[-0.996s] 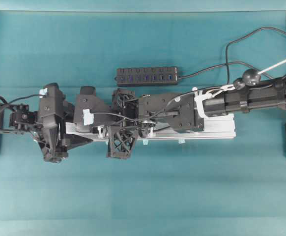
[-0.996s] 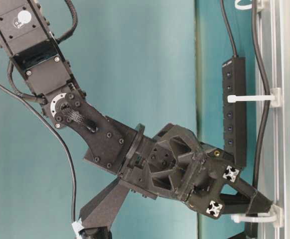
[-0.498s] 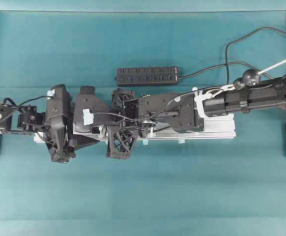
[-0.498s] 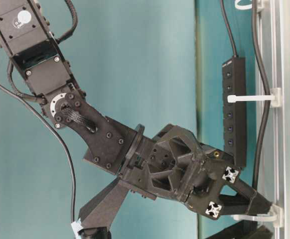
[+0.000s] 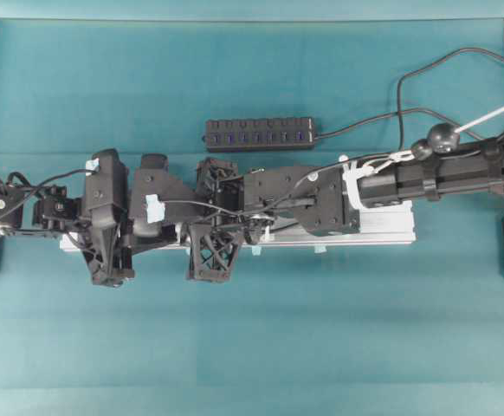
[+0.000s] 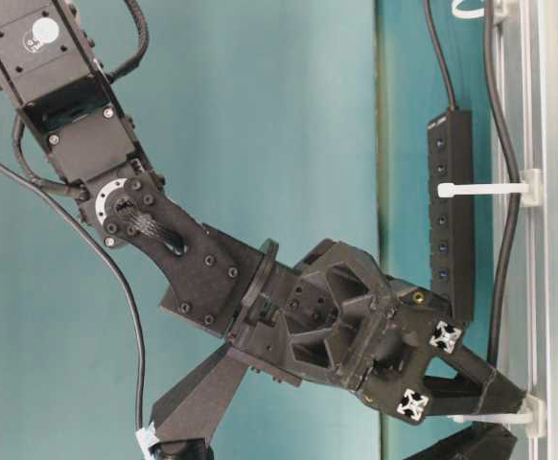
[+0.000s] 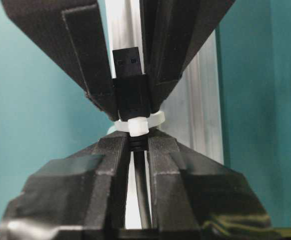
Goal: Pass the USB cable through three rings with both arms.
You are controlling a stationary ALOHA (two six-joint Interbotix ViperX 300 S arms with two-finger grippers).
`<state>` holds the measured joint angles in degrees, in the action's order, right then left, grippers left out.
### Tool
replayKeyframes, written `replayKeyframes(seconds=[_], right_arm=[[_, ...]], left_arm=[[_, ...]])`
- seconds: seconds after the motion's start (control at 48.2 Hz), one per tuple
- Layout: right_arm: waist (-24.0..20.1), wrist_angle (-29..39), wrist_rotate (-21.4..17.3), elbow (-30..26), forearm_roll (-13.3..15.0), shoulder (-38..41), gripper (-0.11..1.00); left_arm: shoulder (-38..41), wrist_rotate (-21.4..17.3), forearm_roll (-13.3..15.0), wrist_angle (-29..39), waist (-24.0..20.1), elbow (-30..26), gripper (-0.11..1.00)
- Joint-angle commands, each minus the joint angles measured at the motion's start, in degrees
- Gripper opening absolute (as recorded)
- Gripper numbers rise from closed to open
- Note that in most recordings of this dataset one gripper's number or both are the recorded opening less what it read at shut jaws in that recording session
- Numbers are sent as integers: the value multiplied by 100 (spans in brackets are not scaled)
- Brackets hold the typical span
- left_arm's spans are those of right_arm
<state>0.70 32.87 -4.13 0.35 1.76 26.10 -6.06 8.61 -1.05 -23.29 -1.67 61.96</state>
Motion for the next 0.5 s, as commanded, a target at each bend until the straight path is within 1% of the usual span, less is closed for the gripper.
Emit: replayKeyframes(seconds=[0.0, 0.311, 0.394, 0.477], right_arm=[[0, -44, -53, -44, -18, -70, -6], [-18, 44, -9, -35, -18, -79, -5], [-35, 70, 35, -18, -18, -88, -2], [-62, 97, 88, -9, -18, -114, 8]], left_arm=[[-35, -26, -9, -26, 18, -35, 23], [-44, -26, -9, -18, 18, -26, 23], [-53, -26, -9, -18, 18, -26, 23], [-97, -26, -9, 35, 18, -26, 23]])
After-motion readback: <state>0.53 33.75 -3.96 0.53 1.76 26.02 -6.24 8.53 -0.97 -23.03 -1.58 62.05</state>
